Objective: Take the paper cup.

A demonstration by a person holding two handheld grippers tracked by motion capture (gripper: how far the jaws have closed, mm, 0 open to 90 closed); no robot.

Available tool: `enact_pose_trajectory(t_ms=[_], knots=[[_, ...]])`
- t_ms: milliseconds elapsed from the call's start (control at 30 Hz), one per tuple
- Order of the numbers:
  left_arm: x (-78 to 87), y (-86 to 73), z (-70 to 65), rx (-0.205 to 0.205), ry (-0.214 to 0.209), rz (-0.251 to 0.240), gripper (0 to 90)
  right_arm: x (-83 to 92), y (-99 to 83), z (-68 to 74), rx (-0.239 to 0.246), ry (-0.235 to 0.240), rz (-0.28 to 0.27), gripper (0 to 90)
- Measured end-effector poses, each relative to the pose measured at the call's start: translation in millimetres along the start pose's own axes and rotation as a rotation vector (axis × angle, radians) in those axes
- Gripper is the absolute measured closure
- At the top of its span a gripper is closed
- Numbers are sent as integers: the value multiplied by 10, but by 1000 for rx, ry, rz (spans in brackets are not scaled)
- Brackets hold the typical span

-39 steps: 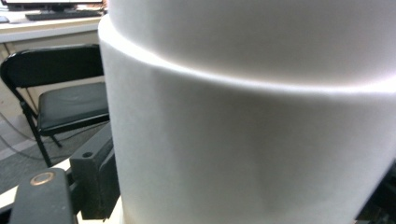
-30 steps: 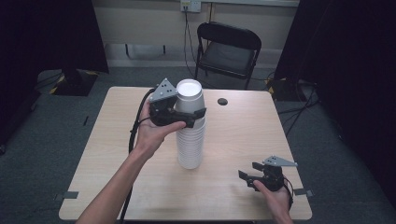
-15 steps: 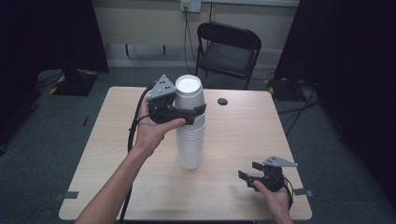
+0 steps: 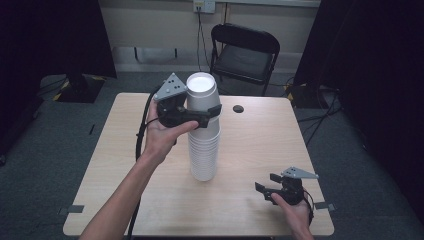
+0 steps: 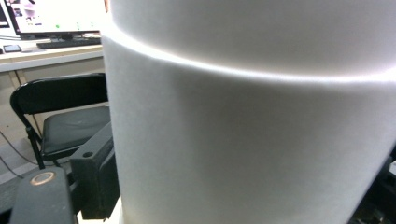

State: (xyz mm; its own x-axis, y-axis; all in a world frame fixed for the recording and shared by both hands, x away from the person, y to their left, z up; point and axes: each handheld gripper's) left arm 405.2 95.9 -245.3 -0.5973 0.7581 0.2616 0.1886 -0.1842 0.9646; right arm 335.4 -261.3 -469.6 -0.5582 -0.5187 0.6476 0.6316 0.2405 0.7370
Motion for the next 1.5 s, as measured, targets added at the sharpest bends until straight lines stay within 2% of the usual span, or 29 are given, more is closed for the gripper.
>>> enact_pose_trajectory(t_ms=[100, 133, 333, 633, 667, 867, 1033, 1067, 1200, 1400, 1500], knots=[[13, 29, -7, -1, -1, -11, 140, 0, 0, 2, -1, 0, -1, 237], [17, 49, -15, -13, 17, -9, 140, -2, 0, 3, 1, 0, 0, 237], [58, 117, -21, -13, 16, -25, 140, -8, -1, 8, 3, 1, 3, 237], [171, 189, -48, -38, 25, -107, 142, -2, 1, 10, 3, 1, 3, 237], [194, 196, -44, -32, 13, -116, 142, -3, 1, 9, 4, 1, 4, 237], [294, 222, 6, -20, 21, -145, 142, -7, 2, 12, 7, 0, 6, 237], [370, 218, 48, -16, 31, -146, 142, -5, 6, 7, 9, 0, 6, 237], [397, 212, 70, 0, 24, -155, 142, -4, 7, 7, 9, -1, 6, 237], [465, 200, 103, 6, 27, -160, 143, -5, 5, 10, 9, -1, 6, 237], [542, 121, 91, 30, 37, -159, 143, -11, 4, 13, 9, -2, 8, 237], [581, 88, 86, 19, 38, -151, 143, -11, 5, 21, 11, -1, 9, 237]])
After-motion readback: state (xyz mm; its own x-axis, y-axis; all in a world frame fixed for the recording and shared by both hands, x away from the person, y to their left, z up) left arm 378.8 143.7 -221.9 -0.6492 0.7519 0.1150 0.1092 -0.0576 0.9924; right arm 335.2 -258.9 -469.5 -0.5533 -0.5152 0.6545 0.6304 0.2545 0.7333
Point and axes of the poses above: each handheld gripper's, and its own axes: x roughly backward along the jaws, y roughly out of its top, z roughly to its left, and after that the axes turned 6 degrees about z, right-handed
